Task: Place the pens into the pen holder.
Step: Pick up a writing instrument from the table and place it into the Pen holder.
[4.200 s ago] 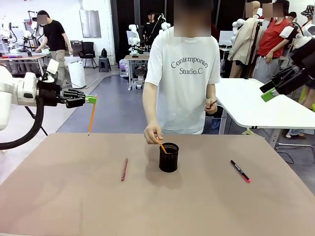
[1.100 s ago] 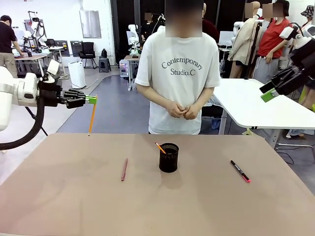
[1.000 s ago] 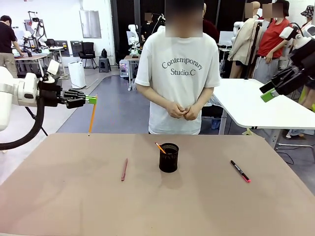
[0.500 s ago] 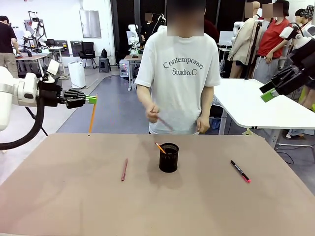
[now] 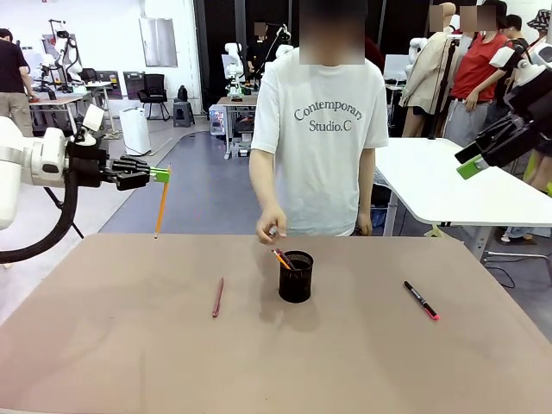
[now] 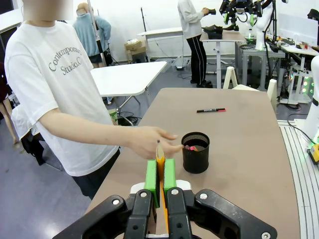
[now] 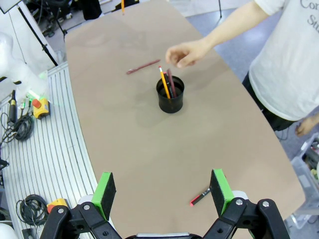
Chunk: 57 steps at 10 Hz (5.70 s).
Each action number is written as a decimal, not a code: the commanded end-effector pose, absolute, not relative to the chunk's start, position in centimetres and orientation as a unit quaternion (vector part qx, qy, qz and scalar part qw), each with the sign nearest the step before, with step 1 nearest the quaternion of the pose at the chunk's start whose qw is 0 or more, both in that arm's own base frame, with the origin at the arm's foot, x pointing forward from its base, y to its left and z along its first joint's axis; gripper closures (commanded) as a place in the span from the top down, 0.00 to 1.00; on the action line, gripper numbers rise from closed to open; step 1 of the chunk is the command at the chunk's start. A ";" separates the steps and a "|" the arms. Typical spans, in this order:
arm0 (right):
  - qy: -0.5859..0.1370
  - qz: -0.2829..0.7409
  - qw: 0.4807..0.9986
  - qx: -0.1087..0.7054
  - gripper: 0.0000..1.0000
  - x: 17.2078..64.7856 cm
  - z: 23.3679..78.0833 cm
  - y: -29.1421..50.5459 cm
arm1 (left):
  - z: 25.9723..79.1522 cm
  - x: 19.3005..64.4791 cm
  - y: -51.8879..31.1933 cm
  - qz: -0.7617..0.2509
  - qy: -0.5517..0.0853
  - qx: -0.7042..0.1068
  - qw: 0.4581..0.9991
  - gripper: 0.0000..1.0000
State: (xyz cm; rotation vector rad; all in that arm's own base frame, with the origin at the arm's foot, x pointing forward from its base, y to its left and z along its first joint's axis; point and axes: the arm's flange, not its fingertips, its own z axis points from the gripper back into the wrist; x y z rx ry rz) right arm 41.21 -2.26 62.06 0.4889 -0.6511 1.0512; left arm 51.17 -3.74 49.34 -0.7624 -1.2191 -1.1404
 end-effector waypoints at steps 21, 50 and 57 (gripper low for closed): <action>-0.304 0.489 0.785 0.228 1.00 41.2 62.2 -2.2 | 48.9 55.2 -16.1 -0.593 -0.537 -0.383 0.462 0.00; -0.304 0.489 0.785 0.228 1.00 41.2 62.2 -2.2 | 37.1 63.9 -31.7 -0.547 -0.444 -0.603 0.374 0.00; -0.304 0.489 0.785 0.228 1.00 41.2 62.2 -2.2 | 36.2 64.0 -31.4 -0.548 -0.451 -0.602 0.365 0.94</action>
